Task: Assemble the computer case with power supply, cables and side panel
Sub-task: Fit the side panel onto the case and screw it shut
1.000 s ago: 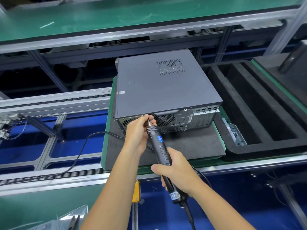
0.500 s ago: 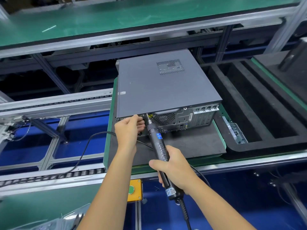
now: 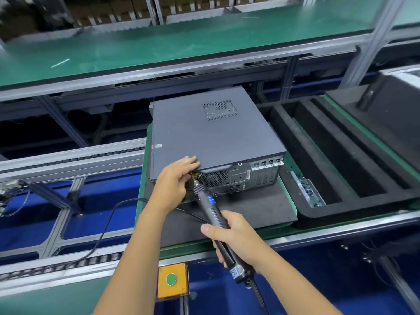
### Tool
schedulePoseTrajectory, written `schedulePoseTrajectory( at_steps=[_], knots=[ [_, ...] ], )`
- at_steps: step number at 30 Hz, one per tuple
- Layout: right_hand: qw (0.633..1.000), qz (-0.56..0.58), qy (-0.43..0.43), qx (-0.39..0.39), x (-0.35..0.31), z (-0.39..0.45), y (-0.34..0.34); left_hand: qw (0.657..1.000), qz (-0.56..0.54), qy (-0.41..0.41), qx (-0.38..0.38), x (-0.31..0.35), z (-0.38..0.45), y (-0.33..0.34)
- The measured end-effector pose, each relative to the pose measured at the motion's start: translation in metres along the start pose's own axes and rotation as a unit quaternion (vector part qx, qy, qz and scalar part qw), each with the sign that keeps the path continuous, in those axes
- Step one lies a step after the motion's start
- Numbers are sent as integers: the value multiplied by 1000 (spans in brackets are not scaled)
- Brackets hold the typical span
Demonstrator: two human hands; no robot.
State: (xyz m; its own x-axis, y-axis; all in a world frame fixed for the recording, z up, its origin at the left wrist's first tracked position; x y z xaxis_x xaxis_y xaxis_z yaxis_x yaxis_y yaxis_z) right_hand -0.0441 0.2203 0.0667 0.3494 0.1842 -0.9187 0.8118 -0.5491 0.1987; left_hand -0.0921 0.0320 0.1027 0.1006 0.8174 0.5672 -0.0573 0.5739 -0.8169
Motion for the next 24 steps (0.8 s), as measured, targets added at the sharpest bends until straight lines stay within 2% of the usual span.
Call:
schedulePoseTrajectory(
  at_steps=[3, 6, 11, 19, 24],
  knots=[
    [999, 25, -1, -20, 2, 0, -1, 997, 69, 37, 23, 1, -1, 2],
    [999, 32, 1, -35, 4, 1, -3, 980, 157, 74, 101, 2, -6, 7],
    [999, 1, 11, -39, 4, -1, -13, 971, 173, 88, 137, 1, -4, 6],
    [996, -45, 35, -69, 15, -32, -36, 986, 46, 35, 155, 5, -3, 2],
    [996, 0, -15, -83, 19, -75, -72, 992, 8, 0, 128, 1, 1, -2]
  ],
)
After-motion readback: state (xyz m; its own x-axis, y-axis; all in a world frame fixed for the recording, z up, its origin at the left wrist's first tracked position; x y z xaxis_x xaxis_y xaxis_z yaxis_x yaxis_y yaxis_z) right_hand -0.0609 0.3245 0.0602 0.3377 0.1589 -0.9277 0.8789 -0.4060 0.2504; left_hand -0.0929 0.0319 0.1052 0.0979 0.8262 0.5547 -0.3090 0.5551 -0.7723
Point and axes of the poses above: each hand's wrist, its own z-axis towards the middle knuckle, its own y-axis out of the palm, x = y × z, the point moved 5 cm from there along z, towards the middle knuckle, and after that the axes turned 15 degrees about -x, right-handed, at the moved point
